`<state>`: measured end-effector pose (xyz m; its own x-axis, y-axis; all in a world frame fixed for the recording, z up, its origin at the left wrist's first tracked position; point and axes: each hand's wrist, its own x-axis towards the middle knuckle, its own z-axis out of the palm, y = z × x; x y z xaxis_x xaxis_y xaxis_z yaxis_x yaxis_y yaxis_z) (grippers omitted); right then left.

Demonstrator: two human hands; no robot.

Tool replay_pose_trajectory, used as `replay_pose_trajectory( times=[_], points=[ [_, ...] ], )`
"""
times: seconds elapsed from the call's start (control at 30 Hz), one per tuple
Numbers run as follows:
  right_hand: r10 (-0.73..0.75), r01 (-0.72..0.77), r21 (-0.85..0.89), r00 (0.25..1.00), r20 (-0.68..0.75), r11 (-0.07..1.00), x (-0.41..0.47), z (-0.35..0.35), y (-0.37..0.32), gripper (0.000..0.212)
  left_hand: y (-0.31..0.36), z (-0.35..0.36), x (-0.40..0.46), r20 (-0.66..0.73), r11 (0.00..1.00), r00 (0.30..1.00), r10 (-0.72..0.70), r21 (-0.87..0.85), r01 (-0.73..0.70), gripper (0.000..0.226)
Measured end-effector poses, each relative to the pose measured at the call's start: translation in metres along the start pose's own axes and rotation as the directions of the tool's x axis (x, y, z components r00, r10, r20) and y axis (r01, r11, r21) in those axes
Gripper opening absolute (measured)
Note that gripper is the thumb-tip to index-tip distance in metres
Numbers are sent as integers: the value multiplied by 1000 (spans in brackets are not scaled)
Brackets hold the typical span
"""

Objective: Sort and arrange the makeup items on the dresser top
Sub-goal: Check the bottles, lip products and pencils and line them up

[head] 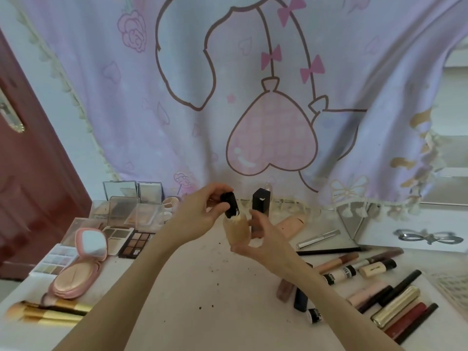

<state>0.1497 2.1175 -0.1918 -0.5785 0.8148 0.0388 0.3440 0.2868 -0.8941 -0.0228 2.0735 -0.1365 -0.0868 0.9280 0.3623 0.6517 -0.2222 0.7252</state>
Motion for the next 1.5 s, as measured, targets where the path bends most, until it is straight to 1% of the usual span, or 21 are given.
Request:
replay_pose_trajectory(
  times=[0.07, 0.17, 0.27, 0.33, 0.4, 0.43, 0.5, 0.57, 0.6, 0.63, 0.67, 0.7, 0.73, 0.8, 0.87, 0.93, 1.0, 1.1, 1.17, 1.37, 1.5],
  points=[
    [27, -57, 215, 990, 138, 975, 3, 2, -8, 60, 11, -5, -5, -6, 997, 1000, 27, -70, -28, 27],
    [-23, -161, 486, 936, 351, 859, 2, -9, -21, 35, 24, -9, -9, -32, 992, 992, 126, -11, -126, 19],
    [-133, -251, 543, 810, 571, 801, -2, -22, -32, 26, 29, -16, -12, -101, 971, 967, 233, 88, -224, 37],
    [-169, -251, 533, 768, 618, 808, -5, -26, -40, 25, 32, -20, -11, -146, 945, 946, 289, 201, -258, 45],
    [-151, -210, 498, 793, 591, 841, -9, -28, -47, 25, 30, -19, -9, -167, 927, 937, 306, 277, -254, 41],
    [-123, -144, 425, 833, 539, 894, -10, -27, -48, 26, 31, -19, -8, -151, 910, 937, 315, 327, -254, 35],
    [-56, 16, 114, 930, 362, 993, -11, -23, -48, 34, 29, -21, -8, -73, 886, 965, 251, 419, -199, 14],
    [-66, 95, -157, 981, 185, 983, -12, -14, -44, 39, 18, -16, -11, -78, 875, 976, 202, 463, -144, 23],
    [-78, 106, -221, 988, 130, 970, -13, -10, -42, 39, 20, -14, -11, -124, 931, 990, 72, 365, -22, 27],
    [-82, 105, -244, 992, 100, 964, -14, -5, -39, 38, 23, -11, -8, -207, 932, 978, 8, 355, 67, 32],
    [-81, 100, -241, 993, 88, 965, -16, 0, -36, 38, 24, -11, -9, -204, 911, 968, -148, 351, 214, 41],
    [-69, 88, -216, 993, 91, 972, -17, 4, -32, 38, 27, -13, -11, -154, 872, 955, -253, 392, 294, 51],
    [-46, 64, -177, 993, 104, 982, -17, 7, -28, 38, 26, -17, -12, -121, 867, 956, -266, 403, 292, 58],
    [29, -21, -58, 987, 155, 998, -17, 9, -23, 39, 22, -24, -20, -7, 937, 981, -192, 297, 185, 49],
    [78, -105, 109, 971, 224, 989, -17, 7, -18, 36, 22, -31, -31, 146, 997, 986, -81, 24, 78, 14],
    [66, -144, 247, 952, 300, 958, -19, 4, -13, 35, 18, -33, -40, 215, 992, 976, -28, -115, 54, 24],
    [37, -146, 282, 933, 359, 948, -22, 5, -9, 33, 14, -29, -43, 159, 992, 987, -37, -113, 56, 26],
    [28, -161, 330, 927, 373, 930, -25, 12, -6, 31, 9, -25, -40, -8, 992, 993, -118, -40, 117, 22],
    [34, -180, 422, 943, 332, 889, -26, 18, -4, 37, 2, -18, -45, -95, 978, 980, -177, -129, 164, 27],
    [110, -163, 516, 985, 131, 841, -25, 24, -3, 39, -17, 23, -84, -126, 945, 939, -320, -117, 306, 24],
    [121, -173, 517, 984, 133, 838, -31, 36, -3, 34, -18, 44, -94, -171, 914, 907, -384, -213, 346, 19]
  ],
)
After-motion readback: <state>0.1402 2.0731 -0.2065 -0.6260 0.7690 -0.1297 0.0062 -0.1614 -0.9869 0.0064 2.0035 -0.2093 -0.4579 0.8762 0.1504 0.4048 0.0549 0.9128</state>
